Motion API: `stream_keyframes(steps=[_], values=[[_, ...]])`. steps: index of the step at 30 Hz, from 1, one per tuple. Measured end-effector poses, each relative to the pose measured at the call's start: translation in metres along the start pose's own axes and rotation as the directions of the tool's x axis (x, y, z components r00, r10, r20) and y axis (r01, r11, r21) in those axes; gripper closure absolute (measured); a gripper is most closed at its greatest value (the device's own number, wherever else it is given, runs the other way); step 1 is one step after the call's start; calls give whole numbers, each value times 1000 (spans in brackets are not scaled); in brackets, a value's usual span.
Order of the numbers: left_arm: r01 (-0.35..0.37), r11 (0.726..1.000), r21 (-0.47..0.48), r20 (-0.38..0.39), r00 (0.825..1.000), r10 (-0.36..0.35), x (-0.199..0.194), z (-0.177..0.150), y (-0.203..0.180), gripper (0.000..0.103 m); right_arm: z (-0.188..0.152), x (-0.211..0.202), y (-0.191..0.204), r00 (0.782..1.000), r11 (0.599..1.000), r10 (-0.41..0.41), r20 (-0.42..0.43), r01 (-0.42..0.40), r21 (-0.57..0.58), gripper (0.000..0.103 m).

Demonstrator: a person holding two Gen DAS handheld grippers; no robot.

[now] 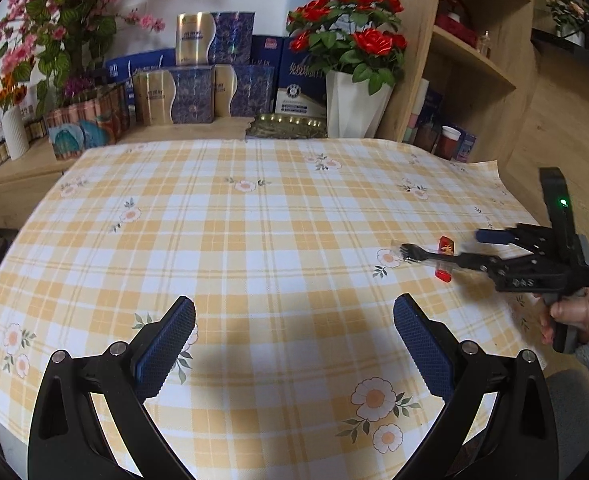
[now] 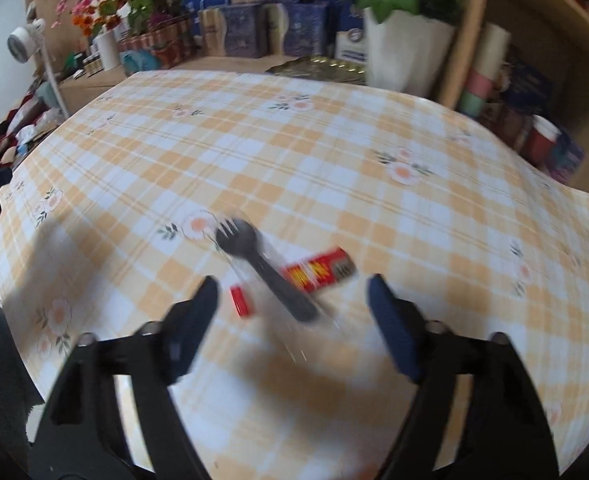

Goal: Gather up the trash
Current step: 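Grasp the plastic-wrapped black fork with the right tool, then grasp the red lighter with left tool while right tool holds the fork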

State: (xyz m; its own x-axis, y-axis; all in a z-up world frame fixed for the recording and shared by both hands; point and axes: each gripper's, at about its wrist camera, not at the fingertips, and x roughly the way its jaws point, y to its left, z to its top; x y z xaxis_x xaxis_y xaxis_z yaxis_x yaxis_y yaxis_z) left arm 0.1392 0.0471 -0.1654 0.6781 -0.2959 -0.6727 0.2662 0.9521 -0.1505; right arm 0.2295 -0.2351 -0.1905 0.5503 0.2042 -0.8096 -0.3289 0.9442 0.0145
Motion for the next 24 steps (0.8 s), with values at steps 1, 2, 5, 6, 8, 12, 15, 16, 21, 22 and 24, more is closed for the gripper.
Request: stream_keyframes(steps=[1,2,5,6,8,12,15,16,21,22,24], values=[[13,1000,-21,-8,1000,-13,2,0,3,6,3,4,2,1000,1000,6,-4,-6,-9,36],[19,999,-38,-15,1000,-20,4,0,5,6,7,11,4,1000,1000,12,-18,-13,-24,38],[37,995,-94,-34,999,-40,10,-2,13,6,13,28,8,996,998,53,-66,-56,-43,42],[31,994,-101,-33,999,-34,10,-2,14,6,14,32,11,995,997,57,-78,-61,-50,42],[0,995,-97,-26,1000,-3,10,-3,14,6,14,38,15,993,995,63,-99,-71,-69,42],[-38,995,-91,-40,999,35,13,-6,15,6,15,44,17,990,993,78,-120,-88,-82,51],[-46,996,-77,-39,998,43,13,-6,12,6,15,44,17,988,991,95,-124,-106,-85,71],[-42,997,-68,-38,999,39,13,-6,10,6,15,42,18,988,990,100,-118,-110,-87,76],[12,999,-39,-37,999,-14,15,-3,-2,6,9,7,-3,986,984,162,32,-164,69,82],[30,999,-28,-41,999,-32,17,-1,-8,6,6,-1,-9,984,980,164,62,-170,103,82],[67,998,-5,-50,997,-67,22,1,-19,6,-2,-19,-23,980,968,161,121,-181,175,83]])
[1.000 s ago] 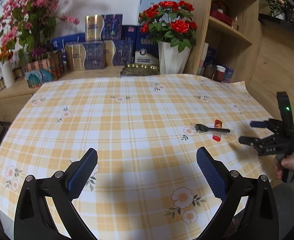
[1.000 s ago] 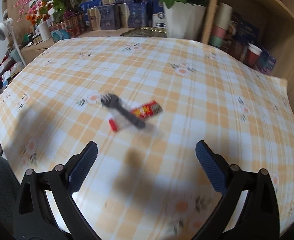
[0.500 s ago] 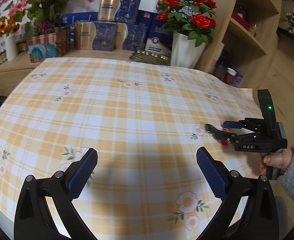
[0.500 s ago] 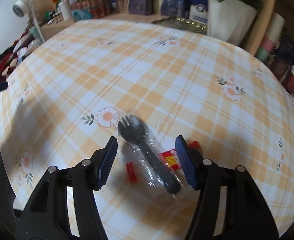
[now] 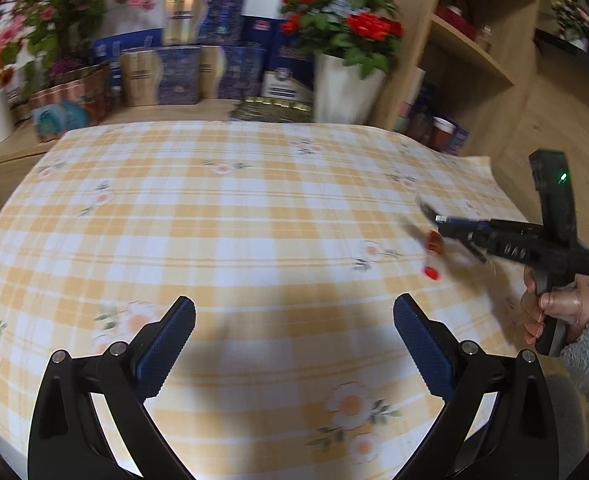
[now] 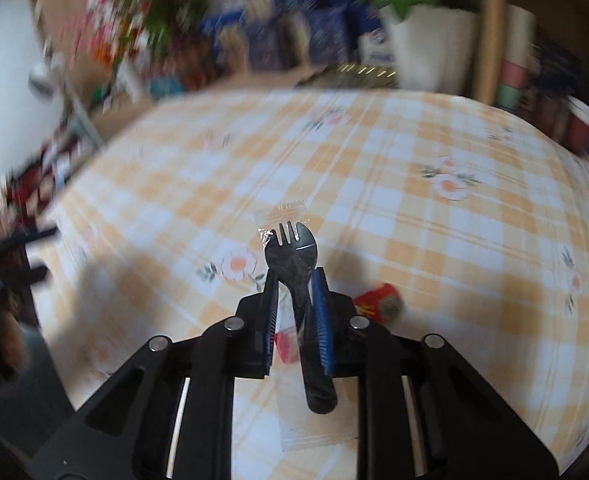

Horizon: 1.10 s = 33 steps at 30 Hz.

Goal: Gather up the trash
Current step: 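Grasp the red lighter with left tool while right tool holds the fork, then carry the lighter and wrapped fork down over the brown bin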

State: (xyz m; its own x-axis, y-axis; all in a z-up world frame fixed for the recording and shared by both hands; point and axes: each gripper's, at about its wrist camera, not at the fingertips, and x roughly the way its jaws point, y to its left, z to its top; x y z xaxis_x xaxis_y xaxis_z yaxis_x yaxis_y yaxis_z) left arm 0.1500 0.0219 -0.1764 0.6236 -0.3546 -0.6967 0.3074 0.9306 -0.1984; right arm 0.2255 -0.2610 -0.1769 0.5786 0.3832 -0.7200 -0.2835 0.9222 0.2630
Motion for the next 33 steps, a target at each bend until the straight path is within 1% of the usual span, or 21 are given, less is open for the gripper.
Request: stream_keyframes(steps=[3,4,6,7,10,11,13,16,18,20,22,23,26,28,30,33], values=[[68,996,54,-23,998,-67,16,7,-25,6,-10,-27,-22,998,994,-4,60,-3,106,83],[81,994,74,-32,996,-79,21,9,-32,6,-15,-34,-27,997,991,-10,71,1,131,83],[136,981,136,-64,990,-129,41,17,-57,7,-26,-46,-40,996,985,-32,82,18,174,83],[161,974,159,-82,985,-150,52,20,-68,14,-32,-52,-45,995,982,-43,85,27,188,83],[218,957,193,-136,972,-193,79,29,-93,26,-43,-65,-56,994,974,-55,94,32,224,83],[234,950,205,-158,966,-204,91,32,-102,27,-45,-68,-59,994,972,-57,97,34,232,83],[259,938,230,-193,957,-217,108,36,-118,33,-51,-75,-65,992,968,-62,107,34,248,83],[253,919,302,-237,954,-185,135,40,-143,39,-60,-84,-68,991,964,-56,121,22,265,83],[247,913,325,-259,952,-165,149,40,-152,41,-64,-88,-70,991,963,-53,123,18,270,83],[243,911,332,-277,949,-152,159,40,-157,43,-68,-90,-71,991,962,-51,123,16,273,83],[230,914,335,-290,948,-132,168,40,-159,50,-71,-91,-73,991,961,-50,121,15,277,83],[220,915,339,-283,951,-124,170,40,-159,51,-72,-92,-73,991,960,-50,121,15,278,83],[182,913,366,-274,958,-81,175,41,-162,62,-75,-94,-75,991,958,-50,122,13,285,83],[164,905,392,-262,963,-61,175,40,-164,81,-77,-96,-76,991,957,-51,121,14,290,83],[162,905,393,-257,964,-61,173,40,-163,81,-78,-96,-77,992,955,-53,117,16,297,83],[173,912,372,-261,962,-76,168,38,-158,81,-80,-96,-75,993,951,-57,108,22,307,83]])
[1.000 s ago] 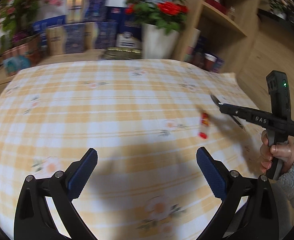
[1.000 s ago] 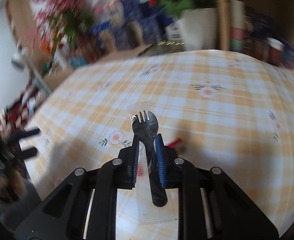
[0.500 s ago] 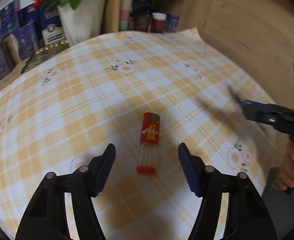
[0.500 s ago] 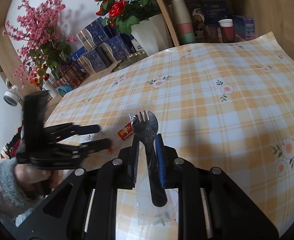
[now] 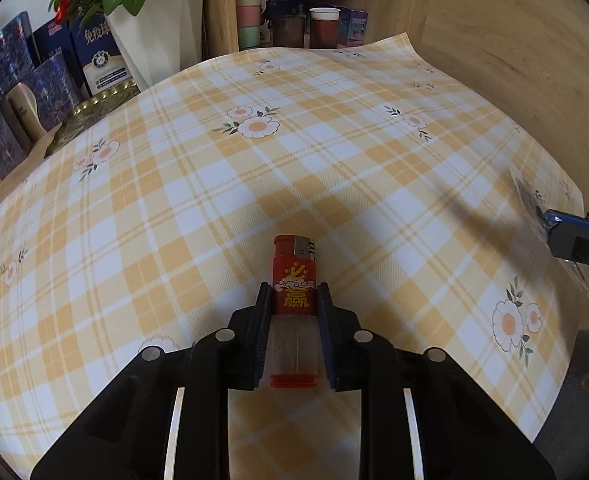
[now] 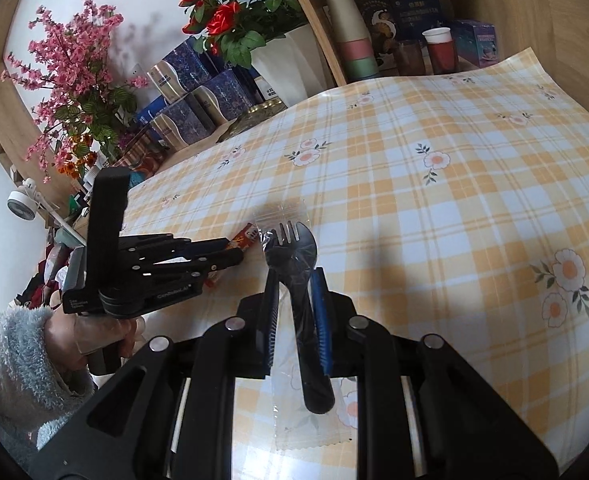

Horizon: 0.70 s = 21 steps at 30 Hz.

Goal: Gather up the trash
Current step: 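Carry the lighter and wrapped fork down over the brown bin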

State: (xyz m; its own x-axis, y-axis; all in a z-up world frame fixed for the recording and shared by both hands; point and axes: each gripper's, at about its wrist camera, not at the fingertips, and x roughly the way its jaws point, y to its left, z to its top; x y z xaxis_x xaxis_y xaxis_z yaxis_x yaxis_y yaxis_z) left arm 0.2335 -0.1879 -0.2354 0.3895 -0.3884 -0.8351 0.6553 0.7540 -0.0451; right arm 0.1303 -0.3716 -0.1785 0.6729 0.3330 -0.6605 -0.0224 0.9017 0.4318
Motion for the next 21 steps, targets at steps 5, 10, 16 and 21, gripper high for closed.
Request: stream_keyframes(steps=[5,10,16,21], values=[[22,1000,-19,26,999,-21,-24,-12,5,81,-6,-7,9,1000,1000,-1,-2,1,-6,83],[48,997,-65,68,997,-43,-62,-28,11,81,-15,-13,21,1000,1000,9,-11,-10,-11,83],[73,991,-114,109,992,-61,-103,-53,12,81,-28,-22,44,999,999,28,-28,-29,-38,83],[88,985,-147,141,988,-67,-136,-80,9,81,-43,-29,69,998,995,49,-48,-53,-80,83]])
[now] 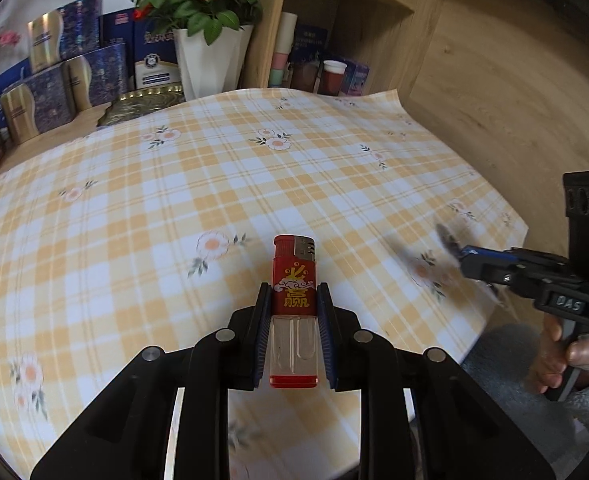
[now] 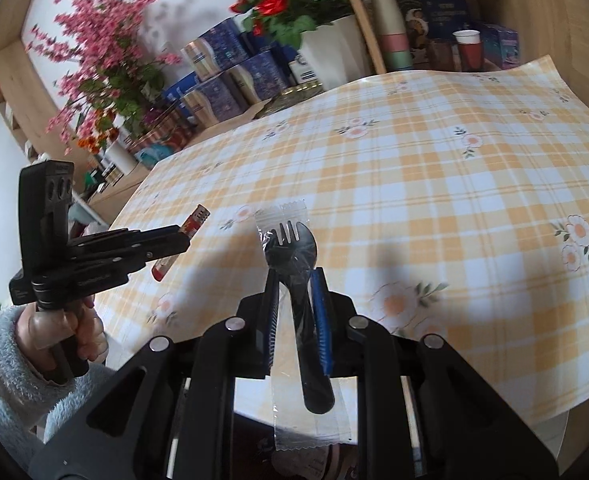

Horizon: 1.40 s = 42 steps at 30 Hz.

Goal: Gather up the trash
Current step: 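Carry the lighter and wrapped fork down over the brown bin, then open the right tool to drop the wrapped fork into the bin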

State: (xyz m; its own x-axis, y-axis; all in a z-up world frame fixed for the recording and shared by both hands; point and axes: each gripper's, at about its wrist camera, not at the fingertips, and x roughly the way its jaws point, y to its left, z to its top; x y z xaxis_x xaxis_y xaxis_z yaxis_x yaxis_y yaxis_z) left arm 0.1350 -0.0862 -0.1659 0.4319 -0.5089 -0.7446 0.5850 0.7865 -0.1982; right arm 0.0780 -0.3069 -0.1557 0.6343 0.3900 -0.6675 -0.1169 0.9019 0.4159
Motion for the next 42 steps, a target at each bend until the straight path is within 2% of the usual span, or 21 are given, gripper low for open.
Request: stream_keyframes(steps=[14,23,27,31,42], values=[[-4,994,-111,61,998,11,-84,-82,-8,81,-48,-4,57,995,993,68,-79,-74,-89,83],[-24,982,-188,92,995,42,-123,-140,-11,81,-100,4,90,975,979,120,-189,-148,-140,83],[-43,978,-206,95,993,64,-129,-159,-15,81,-124,16,97,957,976,139,-254,-176,-131,83],[-48,971,-233,106,992,75,-132,-166,-11,81,-132,29,97,942,975,141,-305,-186,-122,83],[-33,965,-260,72,996,53,-117,-172,-4,81,-137,49,80,932,990,102,-348,-128,-53,83]])
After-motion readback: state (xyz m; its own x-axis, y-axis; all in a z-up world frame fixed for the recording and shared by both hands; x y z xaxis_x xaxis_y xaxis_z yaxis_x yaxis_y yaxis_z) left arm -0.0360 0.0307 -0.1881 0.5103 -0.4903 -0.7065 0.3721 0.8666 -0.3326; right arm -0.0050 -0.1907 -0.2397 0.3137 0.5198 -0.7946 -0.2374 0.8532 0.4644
